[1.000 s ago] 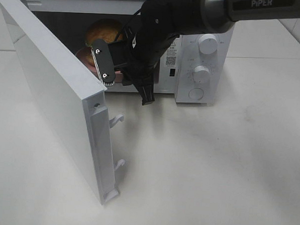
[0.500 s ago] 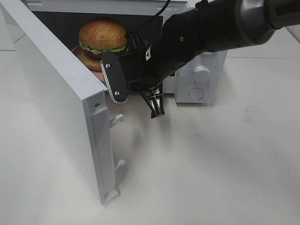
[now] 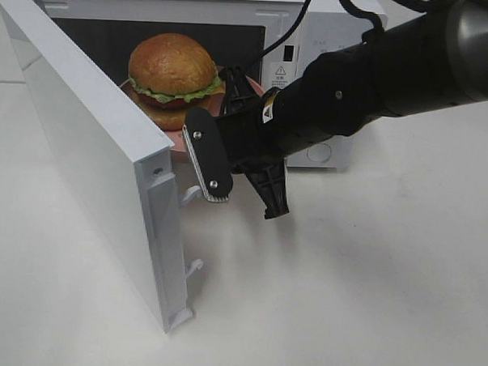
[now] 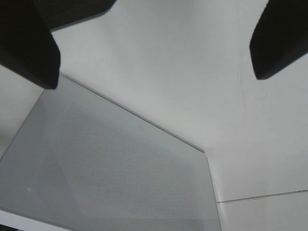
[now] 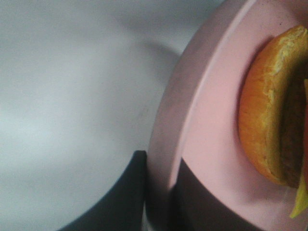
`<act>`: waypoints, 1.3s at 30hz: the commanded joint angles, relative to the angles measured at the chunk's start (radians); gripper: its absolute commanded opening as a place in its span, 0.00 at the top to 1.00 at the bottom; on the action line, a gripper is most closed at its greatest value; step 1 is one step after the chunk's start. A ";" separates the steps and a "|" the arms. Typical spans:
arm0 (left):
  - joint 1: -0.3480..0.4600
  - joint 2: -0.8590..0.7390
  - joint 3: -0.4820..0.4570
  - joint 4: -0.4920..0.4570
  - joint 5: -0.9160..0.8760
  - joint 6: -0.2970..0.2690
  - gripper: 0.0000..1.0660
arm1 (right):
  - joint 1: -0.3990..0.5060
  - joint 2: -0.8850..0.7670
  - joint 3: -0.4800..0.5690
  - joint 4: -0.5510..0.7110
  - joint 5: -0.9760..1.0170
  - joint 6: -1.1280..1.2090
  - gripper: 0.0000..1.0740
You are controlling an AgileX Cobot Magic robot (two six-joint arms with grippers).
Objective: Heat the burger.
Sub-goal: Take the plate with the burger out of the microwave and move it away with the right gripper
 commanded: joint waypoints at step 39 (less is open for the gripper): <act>0.003 -0.020 0.003 0.000 -0.012 -0.005 0.04 | -0.009 -0.442 0.445 0.255 -0.126 -0.233 1.00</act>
